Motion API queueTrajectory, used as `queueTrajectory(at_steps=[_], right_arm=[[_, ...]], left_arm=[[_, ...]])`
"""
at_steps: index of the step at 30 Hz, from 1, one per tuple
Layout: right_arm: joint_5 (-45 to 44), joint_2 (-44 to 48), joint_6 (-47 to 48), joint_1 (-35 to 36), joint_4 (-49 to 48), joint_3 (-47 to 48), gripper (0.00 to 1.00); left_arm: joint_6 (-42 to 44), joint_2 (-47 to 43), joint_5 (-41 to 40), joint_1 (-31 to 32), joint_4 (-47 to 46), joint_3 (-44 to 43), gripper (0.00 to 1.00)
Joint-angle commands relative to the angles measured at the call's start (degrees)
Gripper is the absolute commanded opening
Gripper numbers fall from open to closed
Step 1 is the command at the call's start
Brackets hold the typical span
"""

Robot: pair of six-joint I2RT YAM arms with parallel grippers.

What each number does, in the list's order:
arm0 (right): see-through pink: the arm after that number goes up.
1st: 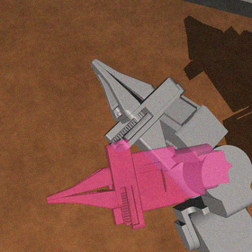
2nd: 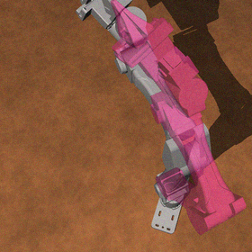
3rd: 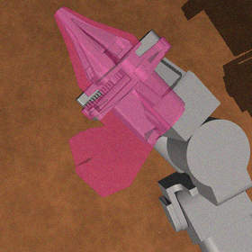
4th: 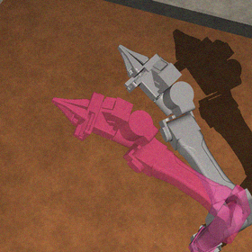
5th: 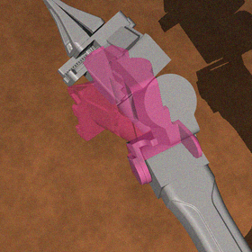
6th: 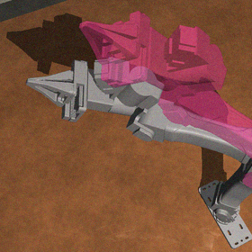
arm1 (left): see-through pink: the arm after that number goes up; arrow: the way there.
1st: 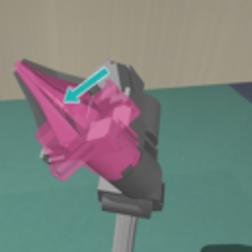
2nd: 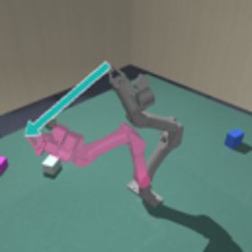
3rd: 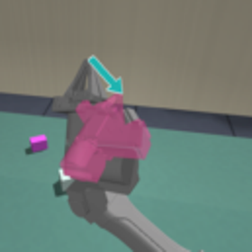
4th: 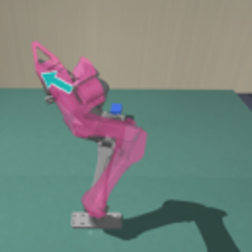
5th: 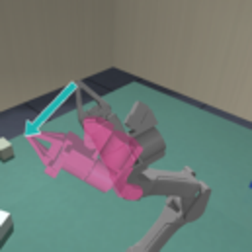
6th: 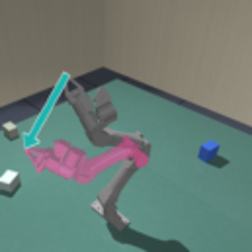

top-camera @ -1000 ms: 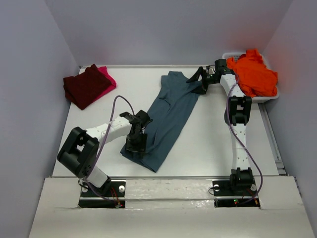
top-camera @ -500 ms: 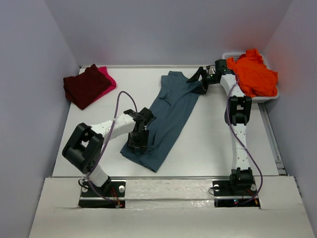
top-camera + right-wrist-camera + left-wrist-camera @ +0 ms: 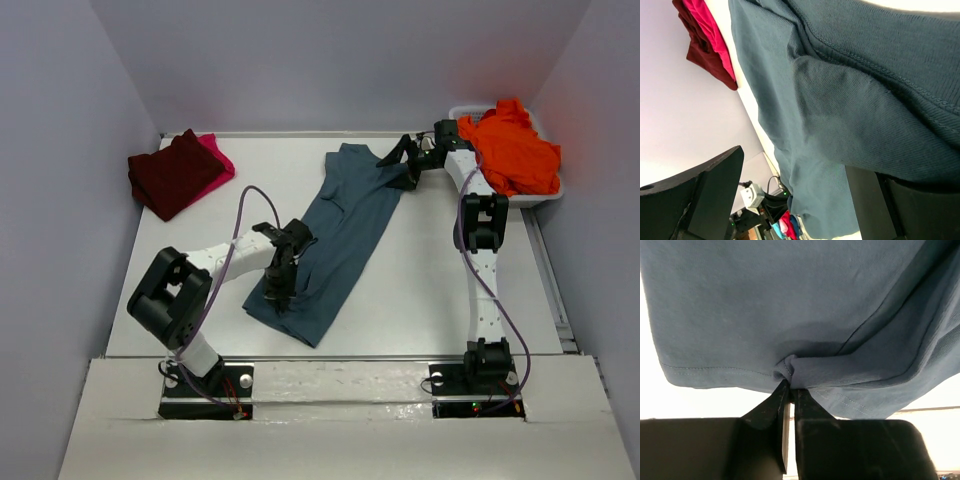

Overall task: Fold and stack the t-shirts
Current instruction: Fold the tshirt

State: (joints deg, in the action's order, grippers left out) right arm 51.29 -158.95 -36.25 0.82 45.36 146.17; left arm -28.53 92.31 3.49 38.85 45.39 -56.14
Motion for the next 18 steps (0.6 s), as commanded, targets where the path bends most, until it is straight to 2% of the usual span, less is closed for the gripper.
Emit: queueTrajectory(at_steps=[1, 3, 18], right_arm=[[-9.19, -2.94, 3.73, 0.15, 0.16, -2.64, 0.88], [-9.19, -3.03, 3.73, 0.15, 0.16, -2.64, 0.88], [-9.54, -3.2, 3.9, 0.15, 0.51, -2.55, 0.89]], left_arm=[[-0.29, -2.05, 0.82, 0.7, 1.28, 1.38, 0.09], [-0.38, -2.83, 1.43, 0.7, 1.46, 2.17, 0.06], [-1.88, -7.94, 4.51, 0.7, 2.95, 6.22, 0.06]])
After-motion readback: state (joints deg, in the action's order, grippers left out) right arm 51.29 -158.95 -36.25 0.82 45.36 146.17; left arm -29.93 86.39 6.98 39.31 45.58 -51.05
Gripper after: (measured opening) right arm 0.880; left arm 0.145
